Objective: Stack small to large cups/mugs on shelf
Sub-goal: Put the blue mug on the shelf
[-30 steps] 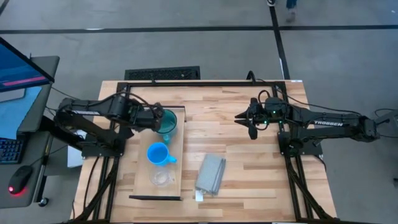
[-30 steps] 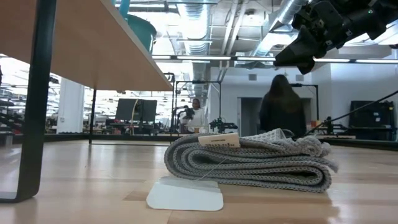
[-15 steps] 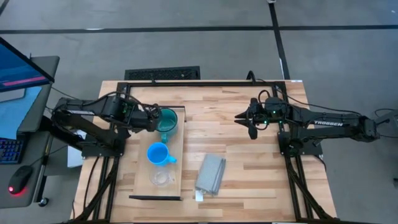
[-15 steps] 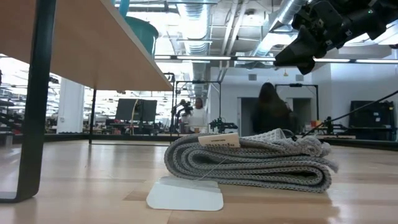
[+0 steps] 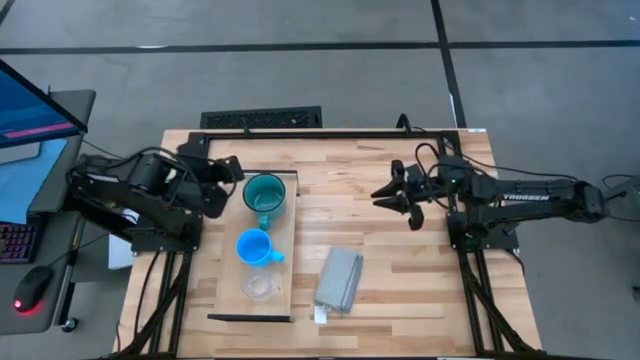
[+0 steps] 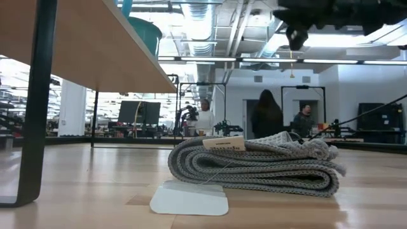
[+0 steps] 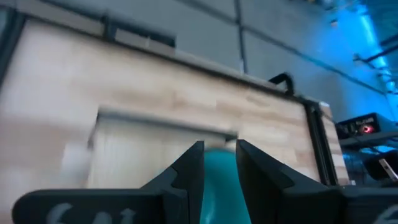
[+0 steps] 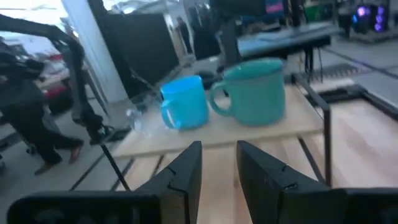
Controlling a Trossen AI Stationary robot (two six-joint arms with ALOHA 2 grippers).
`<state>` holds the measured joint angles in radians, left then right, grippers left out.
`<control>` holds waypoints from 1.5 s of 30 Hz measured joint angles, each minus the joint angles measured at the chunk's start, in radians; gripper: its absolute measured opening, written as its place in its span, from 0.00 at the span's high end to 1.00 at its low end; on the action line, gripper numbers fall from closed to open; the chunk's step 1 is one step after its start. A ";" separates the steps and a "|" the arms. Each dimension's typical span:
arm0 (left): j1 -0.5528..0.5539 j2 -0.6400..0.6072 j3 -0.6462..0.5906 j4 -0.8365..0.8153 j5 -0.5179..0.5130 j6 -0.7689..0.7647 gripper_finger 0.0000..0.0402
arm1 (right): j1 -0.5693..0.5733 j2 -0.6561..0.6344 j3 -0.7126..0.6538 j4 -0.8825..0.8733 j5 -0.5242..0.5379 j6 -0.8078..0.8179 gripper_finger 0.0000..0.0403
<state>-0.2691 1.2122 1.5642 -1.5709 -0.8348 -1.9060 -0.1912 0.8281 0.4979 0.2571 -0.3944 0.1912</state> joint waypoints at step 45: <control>-0.184 -0.500 -0.499 0.098 -0.224 0.503 0.80 | 0.101 0.914 0.692 -0.024 0.100 -0.095 0.74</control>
<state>-0.4526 0.7120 1.0657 -1.4732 -1.0587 -1.4029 -0.0900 1.7420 1.1904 0.2330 -0.2944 0.0959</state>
